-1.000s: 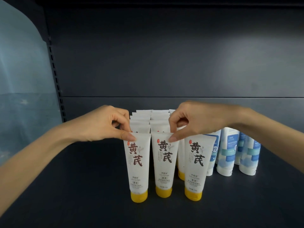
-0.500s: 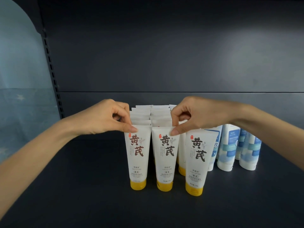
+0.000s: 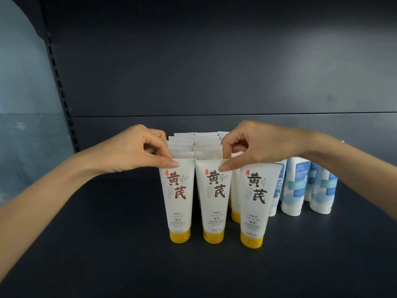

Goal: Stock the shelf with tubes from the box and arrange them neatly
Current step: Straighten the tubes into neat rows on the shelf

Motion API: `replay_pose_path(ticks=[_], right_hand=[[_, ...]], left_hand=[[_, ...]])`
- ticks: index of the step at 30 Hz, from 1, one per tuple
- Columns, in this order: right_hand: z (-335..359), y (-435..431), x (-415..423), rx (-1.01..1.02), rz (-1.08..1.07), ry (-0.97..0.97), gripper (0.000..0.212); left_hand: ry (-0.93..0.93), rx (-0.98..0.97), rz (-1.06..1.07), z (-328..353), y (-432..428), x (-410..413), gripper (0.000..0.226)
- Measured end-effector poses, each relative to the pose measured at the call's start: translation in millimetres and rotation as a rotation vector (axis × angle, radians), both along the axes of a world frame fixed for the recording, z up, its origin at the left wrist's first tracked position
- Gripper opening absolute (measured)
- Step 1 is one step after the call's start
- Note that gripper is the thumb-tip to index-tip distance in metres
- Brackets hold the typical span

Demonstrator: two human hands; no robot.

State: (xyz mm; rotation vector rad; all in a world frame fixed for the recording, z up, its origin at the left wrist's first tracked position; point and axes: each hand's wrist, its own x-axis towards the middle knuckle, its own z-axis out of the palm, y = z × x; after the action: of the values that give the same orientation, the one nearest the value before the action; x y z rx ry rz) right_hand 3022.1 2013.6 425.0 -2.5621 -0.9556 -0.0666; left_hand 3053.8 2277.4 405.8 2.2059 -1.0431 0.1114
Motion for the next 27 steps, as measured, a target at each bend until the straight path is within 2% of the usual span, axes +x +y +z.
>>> replay_pose_path(ticks=[4,8,16,21,24,27], right_hand=[[1.0,-2.3,-1.6,0.012,-0.004,0.006,0.024],[8.0,-11.2,-4.8,0.044,-0.023,0.001,0.038],[14.1,-44.3,-18.3,-0.135,-0.07,0.188,0.045],[7.9,-55.8,-25.8,-0.025,-0.095,0.142,0.023],[3.6,-57.5,-25.9,0.046,-0.134,0.084,0.03],[0.6,-56.0,-25.4,0.107,-0.151,0.053,0.028]], left_hand=[[0.011,0.011,0.011,1.7,2.0,-0.2,0.019],[-0.004,0.024,0.017,3.9,-1.2,-1.7,0.022],[-0.044,0.071,-0.013,5.9,-26.9,-2.8,0.029],[-0.039,0.068,-0.041,5.8,-31.2,-2.0,0.02],[-0.043,0.067,-0.048,6.6,-33.1,-1.8,0.02],[-0.041,0.071,-0.052,7.7,-33.7,-2.1,0.019]])
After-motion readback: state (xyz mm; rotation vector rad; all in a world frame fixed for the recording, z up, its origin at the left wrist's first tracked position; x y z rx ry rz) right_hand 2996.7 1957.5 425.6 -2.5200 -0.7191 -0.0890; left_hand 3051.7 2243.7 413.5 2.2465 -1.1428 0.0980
